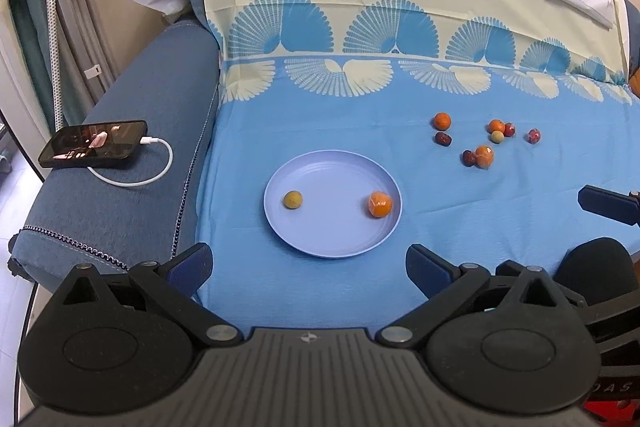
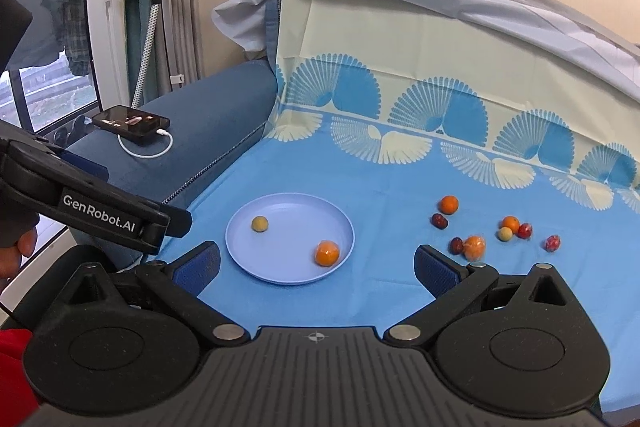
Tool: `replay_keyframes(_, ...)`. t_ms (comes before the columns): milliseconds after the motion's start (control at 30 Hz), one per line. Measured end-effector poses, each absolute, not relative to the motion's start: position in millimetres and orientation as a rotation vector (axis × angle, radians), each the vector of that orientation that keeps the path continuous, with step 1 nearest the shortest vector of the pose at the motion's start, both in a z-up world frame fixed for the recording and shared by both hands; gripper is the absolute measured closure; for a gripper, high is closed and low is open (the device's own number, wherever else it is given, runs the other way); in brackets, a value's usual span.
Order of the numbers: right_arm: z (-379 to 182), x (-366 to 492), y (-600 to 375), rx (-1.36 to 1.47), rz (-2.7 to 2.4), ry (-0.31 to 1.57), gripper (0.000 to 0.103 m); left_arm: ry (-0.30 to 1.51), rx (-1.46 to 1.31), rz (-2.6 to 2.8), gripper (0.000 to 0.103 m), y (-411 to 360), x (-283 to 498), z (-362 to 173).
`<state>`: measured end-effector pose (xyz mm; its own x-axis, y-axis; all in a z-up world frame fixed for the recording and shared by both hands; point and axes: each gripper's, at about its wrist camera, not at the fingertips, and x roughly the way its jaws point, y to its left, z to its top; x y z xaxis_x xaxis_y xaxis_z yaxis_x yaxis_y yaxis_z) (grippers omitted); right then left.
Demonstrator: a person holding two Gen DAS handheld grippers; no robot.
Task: Organize fruits
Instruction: 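Open both tools to drop the fruits onto the plate and withdraw, then grasp a red date with the left tool while the right tool grasps a red plum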
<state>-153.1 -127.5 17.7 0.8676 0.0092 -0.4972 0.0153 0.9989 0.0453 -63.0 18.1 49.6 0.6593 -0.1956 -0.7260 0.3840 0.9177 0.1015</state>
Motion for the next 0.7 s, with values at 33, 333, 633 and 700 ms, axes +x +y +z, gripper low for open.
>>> replay_keyframes(33, 16.4, -153.0, -128.1, 0.051, -0.003, 0.523, 0.001, 0.787, 0.258, -0.332, 0.0, 17.2, -62.7, 49.6)
replay_keyframes(333, 7.4, -149.8, -131.6, 0.068, 0.012, 0.546, 0.001, 0.788, 0.272, -0.335, 0.0, 11.6, -58.2, 46.0)
replay_keyframes(633, 2.5, -148.3, -142.3, 0.105, -0.004, 0.546, 0.001, 0.81, 0.288, -0.336, 0.0, 2.5, -54.4, 41.8)
replay_keyframes(700, 2.5, -149.4, -147.7, 0.121, -0.025, 0.533, 0.001, 0.809, 0.293, -0.344, 0.0, -1.2, -54.1, 43.2)
